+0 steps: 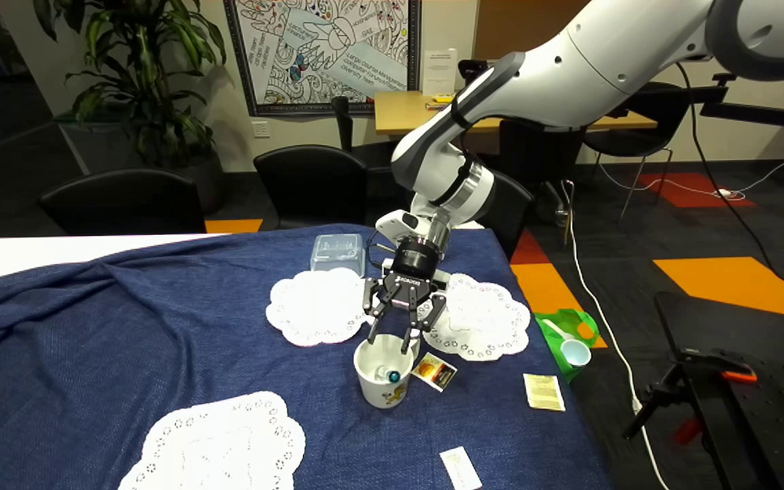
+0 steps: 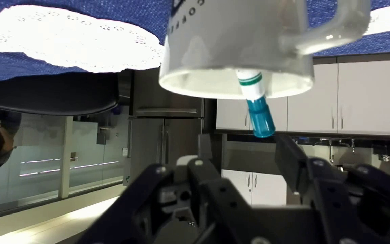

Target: Put the green marker in the mug

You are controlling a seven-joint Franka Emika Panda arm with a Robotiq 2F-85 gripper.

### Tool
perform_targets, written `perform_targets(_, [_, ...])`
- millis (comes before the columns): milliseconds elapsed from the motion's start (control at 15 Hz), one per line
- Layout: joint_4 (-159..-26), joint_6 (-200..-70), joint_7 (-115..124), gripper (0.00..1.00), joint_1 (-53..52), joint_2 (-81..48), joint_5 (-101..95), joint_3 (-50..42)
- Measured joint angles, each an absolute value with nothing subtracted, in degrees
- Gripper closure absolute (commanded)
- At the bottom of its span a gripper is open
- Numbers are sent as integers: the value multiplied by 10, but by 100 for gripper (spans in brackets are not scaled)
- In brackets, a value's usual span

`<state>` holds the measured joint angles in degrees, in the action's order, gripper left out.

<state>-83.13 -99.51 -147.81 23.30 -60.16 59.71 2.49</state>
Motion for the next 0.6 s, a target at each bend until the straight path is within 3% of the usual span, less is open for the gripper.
perform_targets(133, [-828, -994, -1478, 1, 233, -604, 597, 25])
perform_targets(600, [-850, -979, -1479, 0, 224, -569, 597, 25])
